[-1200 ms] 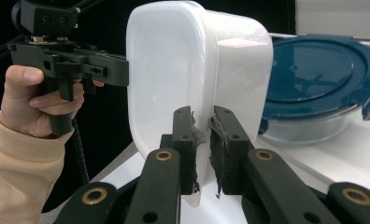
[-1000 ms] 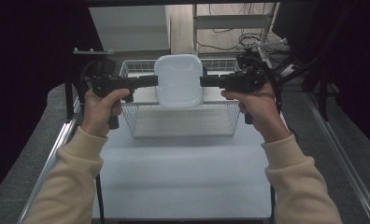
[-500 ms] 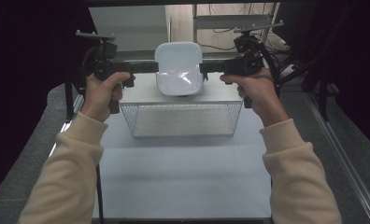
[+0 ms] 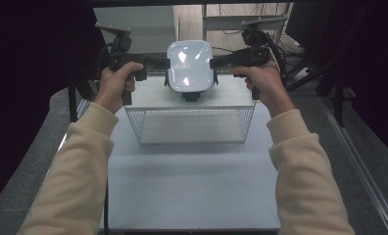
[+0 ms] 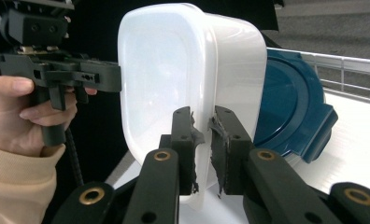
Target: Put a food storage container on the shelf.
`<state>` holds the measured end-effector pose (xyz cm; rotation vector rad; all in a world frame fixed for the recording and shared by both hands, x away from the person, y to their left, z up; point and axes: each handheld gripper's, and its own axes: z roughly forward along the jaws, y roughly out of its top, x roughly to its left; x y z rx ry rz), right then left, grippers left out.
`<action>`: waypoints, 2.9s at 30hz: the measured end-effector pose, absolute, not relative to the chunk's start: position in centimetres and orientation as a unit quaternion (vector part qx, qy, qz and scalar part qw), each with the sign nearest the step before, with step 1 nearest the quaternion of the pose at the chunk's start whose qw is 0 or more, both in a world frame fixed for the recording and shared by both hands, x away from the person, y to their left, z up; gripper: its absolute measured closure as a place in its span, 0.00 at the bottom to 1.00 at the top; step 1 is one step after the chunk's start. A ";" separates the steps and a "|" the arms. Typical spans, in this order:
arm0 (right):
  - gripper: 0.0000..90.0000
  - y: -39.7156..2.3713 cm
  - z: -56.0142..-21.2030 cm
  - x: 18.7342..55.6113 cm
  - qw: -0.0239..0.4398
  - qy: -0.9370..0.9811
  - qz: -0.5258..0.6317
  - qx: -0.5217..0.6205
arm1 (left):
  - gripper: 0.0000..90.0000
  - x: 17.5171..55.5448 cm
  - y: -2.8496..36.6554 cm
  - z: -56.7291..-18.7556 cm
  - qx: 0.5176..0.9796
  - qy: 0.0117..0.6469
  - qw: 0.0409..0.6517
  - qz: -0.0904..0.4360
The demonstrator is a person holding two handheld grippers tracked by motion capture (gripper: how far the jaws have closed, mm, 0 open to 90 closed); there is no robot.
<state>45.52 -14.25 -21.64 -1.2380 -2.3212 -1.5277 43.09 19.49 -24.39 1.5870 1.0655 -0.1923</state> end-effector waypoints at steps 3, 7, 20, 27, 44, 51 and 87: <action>0.87 -14.4 -21.9 46.4 0.058 -0.756 -0.503 -0.415 | 0.90 44.0 19.5 -24.5 0.672 0.457 0.575 -0.096; 0.86 -14.6 -22.2 47.4 0.081 -0.745 -0.506 -0.426 | 0.89 44.8 19.7 -24.7 0.659 0.466 0.579 -0.114; 0.78 -14.2 -23.4 50.8 0.137 -0.704 -0.500 -0.486 | 0.85 48.2 20.3 -26.8 0.598 0.510 0.594 -0.170; 0.77 -14.2 -24.3 51.7 0.152 -0.682 -0.507 -0.505 | 0.82 48.8 20.6 -27.8 0.587 0.518 0.596 -0.179; 0.37 -13.5 -22.3 48.1 0.029 -0.703 -0.539 -0.463 | 0.40 46.2 20.7 -26.5 0.607 0.492 0.618 -0.086; 0.31 -15.2 -21.5 44.4 -0.024 -0.723 -0.564 -0.399 | 0.31 42.6 20.8 -26.0 0.646 0.468 0.603 0.001; 0.30 -25.1 -37.8 31.6 -0.084 -0.756 -0.534 -0.369 | 0.23 26.4 21.3 -40.1 0.731 0.434 0.516 0.103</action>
